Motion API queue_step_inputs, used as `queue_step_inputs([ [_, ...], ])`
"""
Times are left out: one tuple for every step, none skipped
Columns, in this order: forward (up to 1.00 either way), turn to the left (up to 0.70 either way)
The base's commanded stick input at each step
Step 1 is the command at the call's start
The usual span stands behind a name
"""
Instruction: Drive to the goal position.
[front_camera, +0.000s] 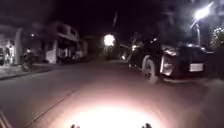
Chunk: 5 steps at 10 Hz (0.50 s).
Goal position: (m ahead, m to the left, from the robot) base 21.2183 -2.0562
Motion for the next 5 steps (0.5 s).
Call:
queue_step_inputs([
  [0.85, 0.00],
  [0.85, 0.00],
  [0.85, 0.00],
  [0.85, 0.00],
  [0.85, 0.00],
])
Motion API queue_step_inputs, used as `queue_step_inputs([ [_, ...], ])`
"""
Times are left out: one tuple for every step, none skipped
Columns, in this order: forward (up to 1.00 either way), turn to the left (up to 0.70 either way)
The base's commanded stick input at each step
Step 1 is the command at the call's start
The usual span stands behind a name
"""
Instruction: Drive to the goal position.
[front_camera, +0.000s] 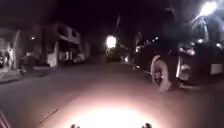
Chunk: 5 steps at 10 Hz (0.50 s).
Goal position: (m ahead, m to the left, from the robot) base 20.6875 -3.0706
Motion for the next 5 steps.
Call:
queue_step_inputs([
  [0.85, 0.00],
  [0.85, 0.00],
  [0.85, 0.00],
  [0.85, 0.00],
  [0.85, 0.00],
])
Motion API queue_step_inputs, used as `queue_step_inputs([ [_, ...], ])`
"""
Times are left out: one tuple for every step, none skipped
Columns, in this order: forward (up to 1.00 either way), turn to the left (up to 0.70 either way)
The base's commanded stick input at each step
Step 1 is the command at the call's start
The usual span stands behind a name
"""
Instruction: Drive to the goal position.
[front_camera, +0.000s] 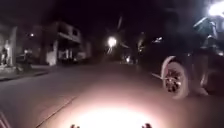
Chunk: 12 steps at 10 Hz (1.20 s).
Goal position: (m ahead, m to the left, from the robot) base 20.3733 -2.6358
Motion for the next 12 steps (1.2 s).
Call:
queue_step_inputs([
  [0.85, 0.00],
  [0.85, -0.03],
  [0.85, -0.15],
  [0.85, -0.34],
  [0.85, -0.27],
  [0.85, -0.08],
  [0.85, 0.00],
  [0.85, 0.00],
  [0.85, 0.00],
  [0.85, 0.00],
  [0.85, 0.00],
  [0.85, 0.00],
])
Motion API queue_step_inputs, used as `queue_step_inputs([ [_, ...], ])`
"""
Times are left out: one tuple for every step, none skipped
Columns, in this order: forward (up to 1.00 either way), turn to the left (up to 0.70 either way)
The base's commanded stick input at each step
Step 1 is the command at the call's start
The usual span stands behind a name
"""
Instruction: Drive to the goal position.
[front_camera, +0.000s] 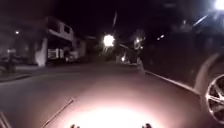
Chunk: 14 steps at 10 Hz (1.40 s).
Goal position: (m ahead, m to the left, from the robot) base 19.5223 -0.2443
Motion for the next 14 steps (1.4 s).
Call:
queue_step_inputs([
  [0.85, 0.00],
  [0.85, 0.00],
  [0.85, 0.00],
  [0.85, 0.00],
  [0.85, 0.00],
  [0.85, -0.33],
  [0.85, -0.34],
  [0.85, -0.34],
  [0.85, -0.22],
  [0.85, -0.01],
  [0.85, 0.00],
  [0.85, 0.00],
  [0.85, 0.00],
  [0.85, 0.00],
])
